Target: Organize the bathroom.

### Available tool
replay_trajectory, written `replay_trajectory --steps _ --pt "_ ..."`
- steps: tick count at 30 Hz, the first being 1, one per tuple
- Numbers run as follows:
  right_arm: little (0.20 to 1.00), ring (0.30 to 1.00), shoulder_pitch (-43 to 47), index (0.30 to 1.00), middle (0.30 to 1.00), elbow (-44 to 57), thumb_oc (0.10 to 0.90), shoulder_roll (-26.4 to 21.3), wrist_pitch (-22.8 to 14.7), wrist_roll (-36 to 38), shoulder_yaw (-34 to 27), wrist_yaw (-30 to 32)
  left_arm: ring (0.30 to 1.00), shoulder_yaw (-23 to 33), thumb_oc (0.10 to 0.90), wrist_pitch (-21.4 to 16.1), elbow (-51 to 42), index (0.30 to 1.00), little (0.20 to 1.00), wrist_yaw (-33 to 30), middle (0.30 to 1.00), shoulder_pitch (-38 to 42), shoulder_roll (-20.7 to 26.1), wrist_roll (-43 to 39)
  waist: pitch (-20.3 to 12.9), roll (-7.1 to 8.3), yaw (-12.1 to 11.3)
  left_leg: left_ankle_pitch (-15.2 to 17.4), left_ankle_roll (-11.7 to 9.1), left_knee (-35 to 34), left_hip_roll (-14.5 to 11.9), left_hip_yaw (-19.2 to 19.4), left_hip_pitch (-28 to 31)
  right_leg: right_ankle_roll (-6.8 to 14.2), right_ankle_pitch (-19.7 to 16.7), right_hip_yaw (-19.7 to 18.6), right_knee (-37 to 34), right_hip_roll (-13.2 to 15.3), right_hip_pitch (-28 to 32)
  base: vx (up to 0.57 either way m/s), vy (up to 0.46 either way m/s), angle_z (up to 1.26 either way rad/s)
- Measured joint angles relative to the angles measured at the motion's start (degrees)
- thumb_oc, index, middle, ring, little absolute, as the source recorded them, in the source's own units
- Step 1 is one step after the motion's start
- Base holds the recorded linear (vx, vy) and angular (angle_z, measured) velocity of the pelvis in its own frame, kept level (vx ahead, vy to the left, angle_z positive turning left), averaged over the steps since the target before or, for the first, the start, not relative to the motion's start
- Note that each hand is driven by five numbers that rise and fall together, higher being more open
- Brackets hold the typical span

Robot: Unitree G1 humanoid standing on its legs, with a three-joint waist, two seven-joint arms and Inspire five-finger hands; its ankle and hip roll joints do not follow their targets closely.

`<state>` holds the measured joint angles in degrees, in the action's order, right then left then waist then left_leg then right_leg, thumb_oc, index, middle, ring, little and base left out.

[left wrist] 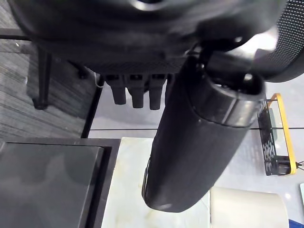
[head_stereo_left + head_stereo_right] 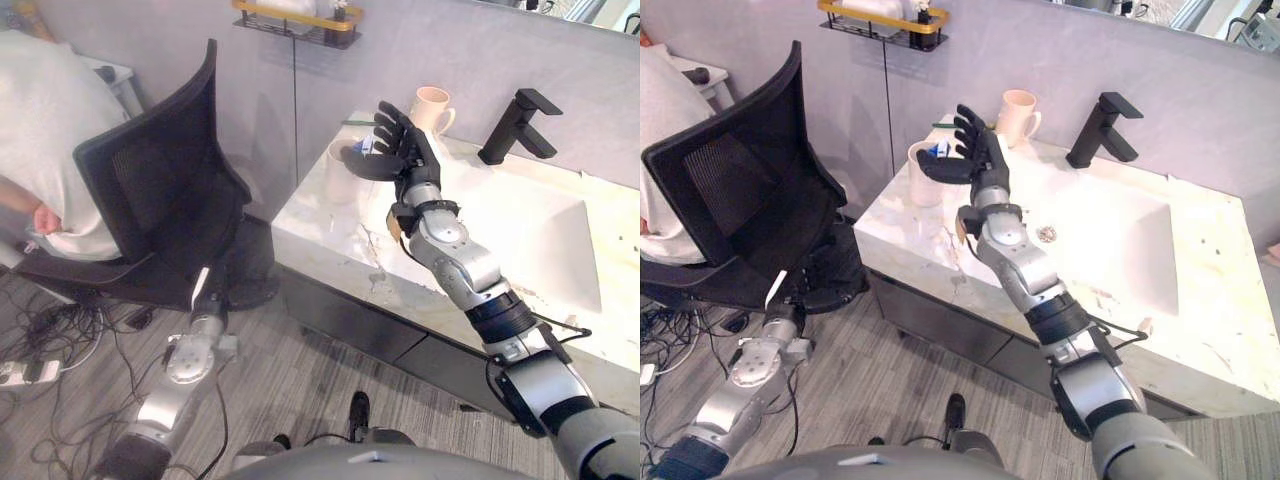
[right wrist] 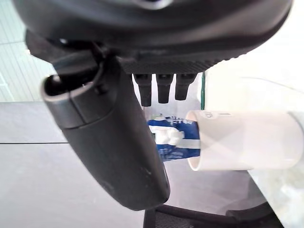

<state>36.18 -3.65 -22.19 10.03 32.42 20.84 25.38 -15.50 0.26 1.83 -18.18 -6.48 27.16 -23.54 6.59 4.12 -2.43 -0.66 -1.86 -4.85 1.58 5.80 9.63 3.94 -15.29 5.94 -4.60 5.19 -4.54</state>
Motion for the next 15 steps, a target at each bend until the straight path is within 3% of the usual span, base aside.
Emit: replay_trajectory --steps 8,15 --pt "0.9 0.9 -3.66 0.9 0.9 12.97 0.8 -5.65 -1.8 -0.09 -7.55 0.18 0.9 0.47 0.8 -0.57 3.81 0.9 0.9 -1.96 0.9 0.2 -2.22 -0.14 -0.19 0.43 2.6 0.58 0.7 -0.01 0.39 1.8 0.81 0.36 -0.29 -2.1 0.01 -0.16 -0.06 -0.03 0.037 -0.13" --pt "0.9 0.9 -10.67 0.9 0.9 18.57 0.8 -7.83 -10.43 -3.79 -16.9 2.8 0.9 1.66 0.8 -1.25 7.7 0.9 0.9 -5.0 0.9 0.3 -4.77 -0.1 -0.31 0.61 5.91 1.14 1.26 -0.04 1.21 4.38 1.6 1.02 -0.35 -4.82 -0.01 -0.06 -0.43 -0.02 0.045 -0.19"
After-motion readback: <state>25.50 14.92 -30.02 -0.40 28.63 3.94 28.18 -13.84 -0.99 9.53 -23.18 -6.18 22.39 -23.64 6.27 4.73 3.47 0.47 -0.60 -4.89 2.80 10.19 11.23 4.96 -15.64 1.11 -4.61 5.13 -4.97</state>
